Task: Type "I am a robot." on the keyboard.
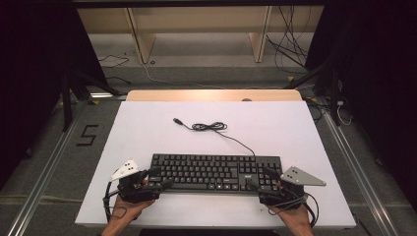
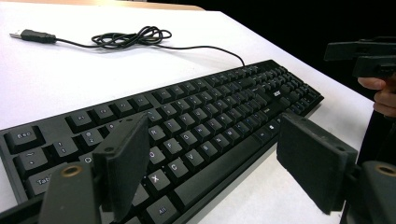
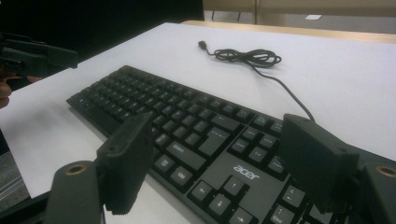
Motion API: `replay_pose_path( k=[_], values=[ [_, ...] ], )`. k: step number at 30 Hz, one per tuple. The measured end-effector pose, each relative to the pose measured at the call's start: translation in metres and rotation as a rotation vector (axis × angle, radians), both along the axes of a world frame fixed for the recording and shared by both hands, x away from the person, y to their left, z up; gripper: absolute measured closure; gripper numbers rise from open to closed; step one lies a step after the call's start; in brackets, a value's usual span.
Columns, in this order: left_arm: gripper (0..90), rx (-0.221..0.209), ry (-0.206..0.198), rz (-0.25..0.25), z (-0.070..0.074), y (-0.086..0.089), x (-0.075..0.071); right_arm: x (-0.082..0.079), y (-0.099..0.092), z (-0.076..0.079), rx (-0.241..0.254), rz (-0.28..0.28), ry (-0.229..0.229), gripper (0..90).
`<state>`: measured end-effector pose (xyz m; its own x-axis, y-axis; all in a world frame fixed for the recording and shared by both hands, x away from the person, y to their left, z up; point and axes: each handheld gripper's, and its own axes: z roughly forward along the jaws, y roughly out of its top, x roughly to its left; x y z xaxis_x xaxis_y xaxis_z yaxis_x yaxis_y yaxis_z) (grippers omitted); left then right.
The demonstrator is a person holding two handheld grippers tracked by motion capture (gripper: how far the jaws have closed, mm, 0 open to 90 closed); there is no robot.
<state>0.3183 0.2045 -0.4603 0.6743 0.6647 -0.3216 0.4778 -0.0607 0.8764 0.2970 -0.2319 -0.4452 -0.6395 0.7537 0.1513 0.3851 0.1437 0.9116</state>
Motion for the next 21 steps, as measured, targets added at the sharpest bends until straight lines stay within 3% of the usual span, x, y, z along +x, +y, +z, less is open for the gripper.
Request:
replay_pose_path(
  k=[13,21],
  values=[
    [25.2,0.000,0.001,0.009,0.000,0.001,0.001,0.002,0.005,0.000,0.002,-0.002,0.019,26.8],
    [25.5,0.002,0.009,0.024,0.000,0.002,0.001,0.010,0.017,0.002,-0.002,0.021,0.039,27.6]
  ],
)
